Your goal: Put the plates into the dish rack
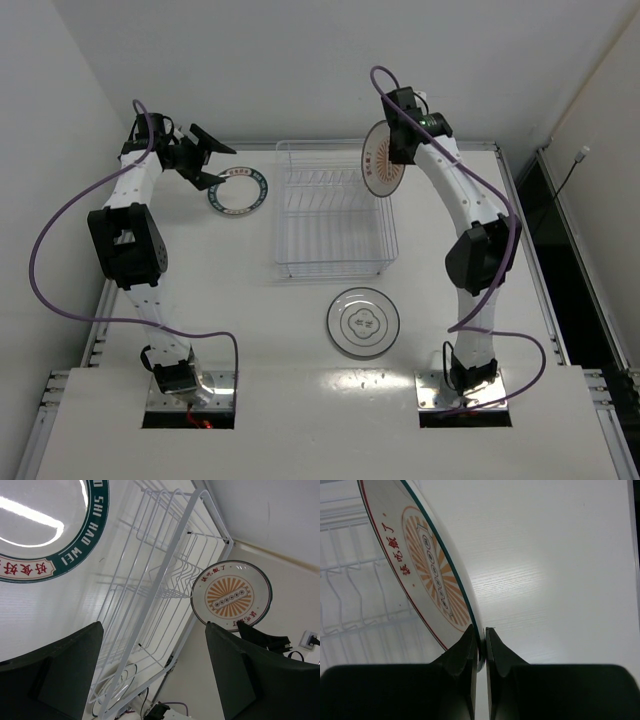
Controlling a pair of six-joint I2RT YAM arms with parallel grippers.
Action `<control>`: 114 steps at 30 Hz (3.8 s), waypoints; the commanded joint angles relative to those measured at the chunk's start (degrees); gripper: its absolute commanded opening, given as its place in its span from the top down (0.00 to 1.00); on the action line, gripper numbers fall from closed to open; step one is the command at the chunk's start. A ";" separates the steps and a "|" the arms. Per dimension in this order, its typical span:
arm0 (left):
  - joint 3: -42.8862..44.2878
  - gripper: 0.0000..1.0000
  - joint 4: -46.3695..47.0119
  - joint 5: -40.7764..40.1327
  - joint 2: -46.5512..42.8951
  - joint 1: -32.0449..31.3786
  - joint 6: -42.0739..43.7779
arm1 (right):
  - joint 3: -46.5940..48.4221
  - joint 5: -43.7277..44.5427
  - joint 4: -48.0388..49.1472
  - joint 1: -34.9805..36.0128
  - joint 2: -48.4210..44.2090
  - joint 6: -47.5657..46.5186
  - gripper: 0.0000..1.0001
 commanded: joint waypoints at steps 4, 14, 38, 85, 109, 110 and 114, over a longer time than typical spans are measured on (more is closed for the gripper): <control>-0.26 0.19 0.30 1.24 -2.92 0.51 -0.43 | 2.78 3.67 -2.36 0.90 -0.63 3.11 1.00; -0.26 0.19 0.30 1.24 -2.92 0.51 -0.43 | 0.96 2.09 -5.36 0.90 -0.54 8.30 1.00; -0.26 0.19 0.30 1.24 -2.39 0.51 -0.96 | 6.48 3.41 -8.69 1.95 2.88 9.35 1.00; -0.26 0.19 0.30 1.77 -1.87 0.51 -0.96 | 10.17 -10.03 -7.81 2.04 1.06 3.02 0.62; 21.35 0.19 -11.13 -8.17 2.88 0.51 3.44 | -74.35 -56.00 17.05 -15.36 -31.83 6.09 0.41; 21.36 0.19 -11.13 -8.86 1.40 0.51 3.44 | -76.73 -56.00 18.45 -15.36 -33.57 6.10 0.41; 17.87 0.19 -11.74 -10.45 -3.51 0.51 4.05 | -87.45 -56.00 24.43 -14.84 -33.34 5.57 0.41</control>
